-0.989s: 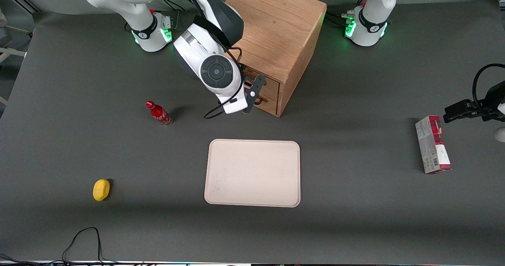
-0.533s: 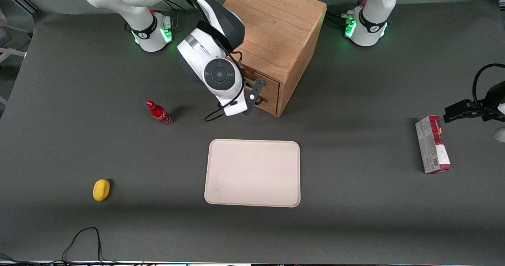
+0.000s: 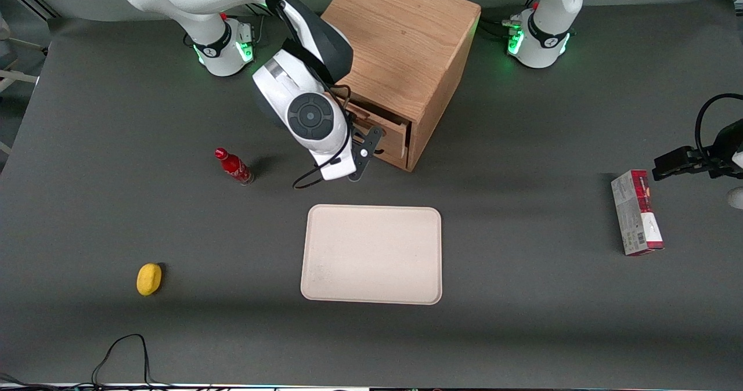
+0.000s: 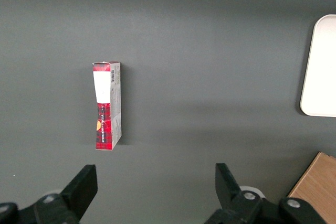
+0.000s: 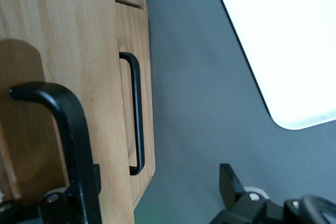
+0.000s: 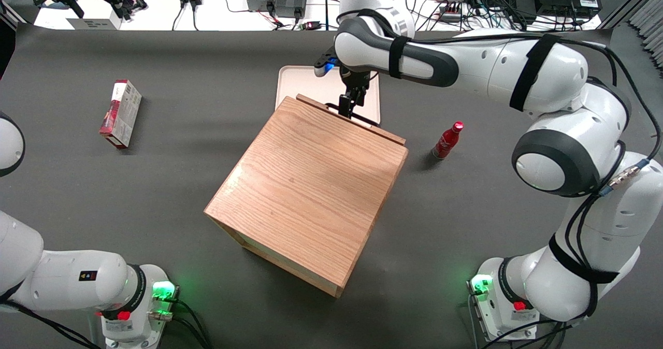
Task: Open upper drawer
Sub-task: 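Pull the handle outward from the cabinet with the right gripper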
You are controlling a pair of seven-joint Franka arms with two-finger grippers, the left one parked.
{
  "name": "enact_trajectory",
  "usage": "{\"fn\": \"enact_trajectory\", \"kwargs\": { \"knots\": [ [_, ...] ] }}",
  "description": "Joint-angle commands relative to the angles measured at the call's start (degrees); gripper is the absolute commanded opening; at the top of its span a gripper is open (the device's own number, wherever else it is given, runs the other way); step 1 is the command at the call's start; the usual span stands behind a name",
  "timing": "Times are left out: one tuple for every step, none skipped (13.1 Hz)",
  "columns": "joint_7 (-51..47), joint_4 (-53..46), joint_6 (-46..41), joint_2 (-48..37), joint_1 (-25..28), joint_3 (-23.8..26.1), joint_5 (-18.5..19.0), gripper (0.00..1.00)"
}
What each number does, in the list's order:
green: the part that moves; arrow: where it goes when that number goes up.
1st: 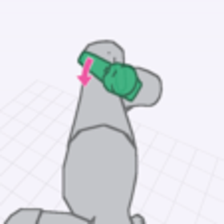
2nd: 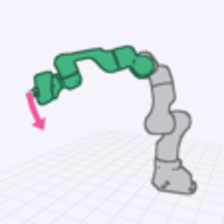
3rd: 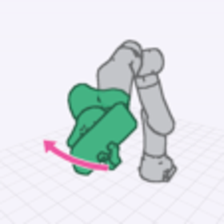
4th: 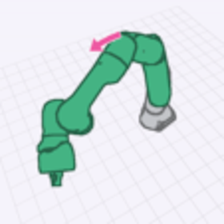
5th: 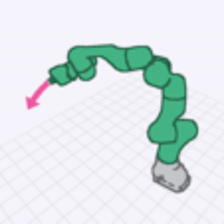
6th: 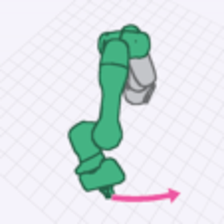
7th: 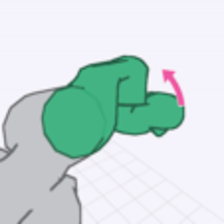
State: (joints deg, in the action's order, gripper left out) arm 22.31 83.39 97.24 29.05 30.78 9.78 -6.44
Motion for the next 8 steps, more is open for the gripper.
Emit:
{"fn": "enact_trajectory", "kwargs": {
  "knots": [
    [2.6,-0.6,1.3,0.7,-0.8,0.1,0.8,1.00],
    [2.9,-1.0,1.3,0.9,-1.0,0.1,0.8,1.00],
    [3.6,-1.1,1.3,1.2,-1.3,0.0,0.8,1.00],
    [4.1,-1.0,1.4,1.4,-1.9,-0.2,0.8,1.00],
    [4.2,-1.2,1.4,1.8,-2.0,-0.2,0.8,1.00],
    [4.8,-1.8,1.4,1.9,-2.3,-0.3,0.8,1.00],
    [5.5,-2.8,1.4,2.1,-2.8,-0.3,0.7,1.00],
    [5.6,-3.3,1.4,2.7,-3.1,-0.3,0.7,1.00]
  ]
}}
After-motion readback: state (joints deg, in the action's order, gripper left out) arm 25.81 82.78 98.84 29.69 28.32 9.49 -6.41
